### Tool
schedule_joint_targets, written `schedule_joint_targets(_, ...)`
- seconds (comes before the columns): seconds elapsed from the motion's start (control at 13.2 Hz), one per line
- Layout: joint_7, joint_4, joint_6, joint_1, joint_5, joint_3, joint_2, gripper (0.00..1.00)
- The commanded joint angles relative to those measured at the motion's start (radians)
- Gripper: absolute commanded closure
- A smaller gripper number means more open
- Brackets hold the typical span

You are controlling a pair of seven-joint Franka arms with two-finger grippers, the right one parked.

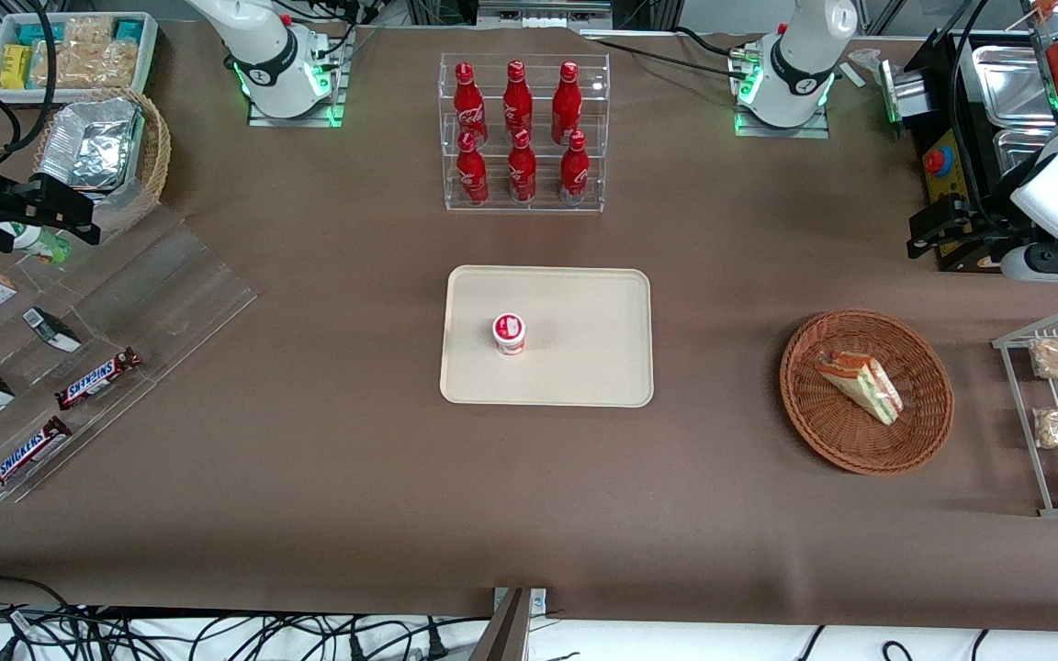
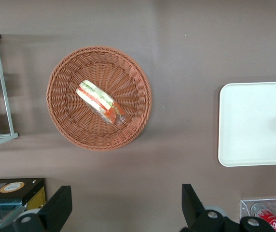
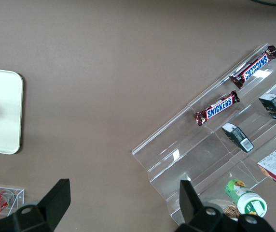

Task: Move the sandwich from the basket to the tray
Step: 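Move the left gripper over the wicker basket above the wrapped sandwich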

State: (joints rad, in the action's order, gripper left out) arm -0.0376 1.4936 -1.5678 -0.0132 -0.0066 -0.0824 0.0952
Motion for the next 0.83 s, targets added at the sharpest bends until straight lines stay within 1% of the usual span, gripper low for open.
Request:
schedule_joint_targets(0.0, 0.021, -0.012, -0.005, 0.002, -0.012, 0.004, 0.008, 0.0)
schedule_joint_targets(0.23, 0.018, -0.019, 0.0, -0.005, -0.006, 0.006, 0.011, 0.0)
schedule_joint_targets(0.3, 0.019, -0.021, 0.0, -0.005, -0.012, 0.009, 0.029, 0.0)
schedule_joint_targets(0.45, 0.018, -0.019, -0.012, -0.007, -0.001, 0.015, 0.058, 0.0)
schedule_joint_targets(0.61, 0.002, -0.006, -0.052, -0.019, 0.002, 0.016, 0.084, 0.0)
schedule_joint_targets(0.68, 0.001, -0.003, -0.06, -0.037, 0.008, 0.018, 0.098, 0.0)
schedule_joint_targets(0.76, -0.008, -0.001, -0.061, -0.047, 0.035, 0.018, 0.112, 0.0)
